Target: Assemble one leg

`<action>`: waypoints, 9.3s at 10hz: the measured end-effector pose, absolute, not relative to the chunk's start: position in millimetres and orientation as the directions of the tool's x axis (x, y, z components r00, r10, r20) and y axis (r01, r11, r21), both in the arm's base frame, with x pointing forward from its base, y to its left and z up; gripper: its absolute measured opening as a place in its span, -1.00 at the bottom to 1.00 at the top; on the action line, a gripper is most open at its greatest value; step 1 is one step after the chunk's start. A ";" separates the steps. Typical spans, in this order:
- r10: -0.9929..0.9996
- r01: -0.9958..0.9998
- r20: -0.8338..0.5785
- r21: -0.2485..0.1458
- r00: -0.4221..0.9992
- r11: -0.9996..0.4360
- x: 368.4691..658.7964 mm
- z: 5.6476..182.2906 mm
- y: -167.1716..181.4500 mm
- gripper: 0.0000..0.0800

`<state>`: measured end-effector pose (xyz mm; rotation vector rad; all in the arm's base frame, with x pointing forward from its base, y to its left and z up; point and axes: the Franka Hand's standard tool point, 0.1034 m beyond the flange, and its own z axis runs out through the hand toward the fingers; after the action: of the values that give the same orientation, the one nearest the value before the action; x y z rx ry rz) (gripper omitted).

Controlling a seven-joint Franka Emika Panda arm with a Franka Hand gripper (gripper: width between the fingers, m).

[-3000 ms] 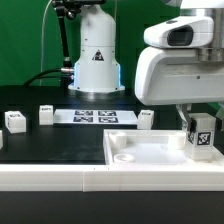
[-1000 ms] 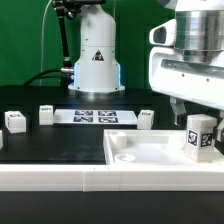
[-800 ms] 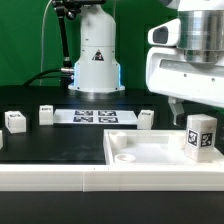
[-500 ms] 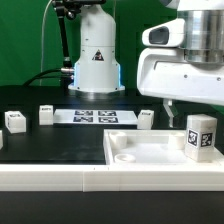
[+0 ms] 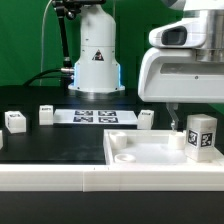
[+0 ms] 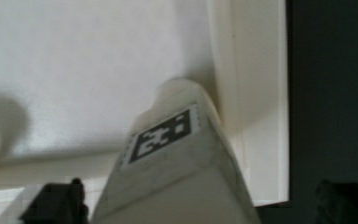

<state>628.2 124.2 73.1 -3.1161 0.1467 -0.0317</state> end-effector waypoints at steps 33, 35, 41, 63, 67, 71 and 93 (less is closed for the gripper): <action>-0.908 -0.908 -0.029 -0.041 0.418 -0.417 629.2 69.3 116.0 0.56; -0.799 -0.798 -0.022 -0.048 0.602 -0.600 628.7 69.4 120.0 0.61; -0.330 -0.329 0.010 -0.053 0.944 -0.943 627.9 68.6 123.8 0.62; -0.458 -0.458 -0.003 -0.056 0.889 -0.887 628.8 68.5 116.5 -0.27; -0.791 -0.791 -0.018 -0.049 0.612 -0.610 628.0 68.4 114.8 -0.27; -0.920 -0.920 -0.030 -0.037 0.391 -0.390 627.6 68.7 114.2 -0.27; 0.212 0.213 0.064 -0.012 0.975 -0.977 633.3 70.3 118.0 0.62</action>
Offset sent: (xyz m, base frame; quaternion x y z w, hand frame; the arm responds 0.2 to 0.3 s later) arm -0.0024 0.0003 0.0006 0.0121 -0.0097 -0.1657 0.9861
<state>633.3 118.0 70.3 -3.1034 -0.3340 -0.0979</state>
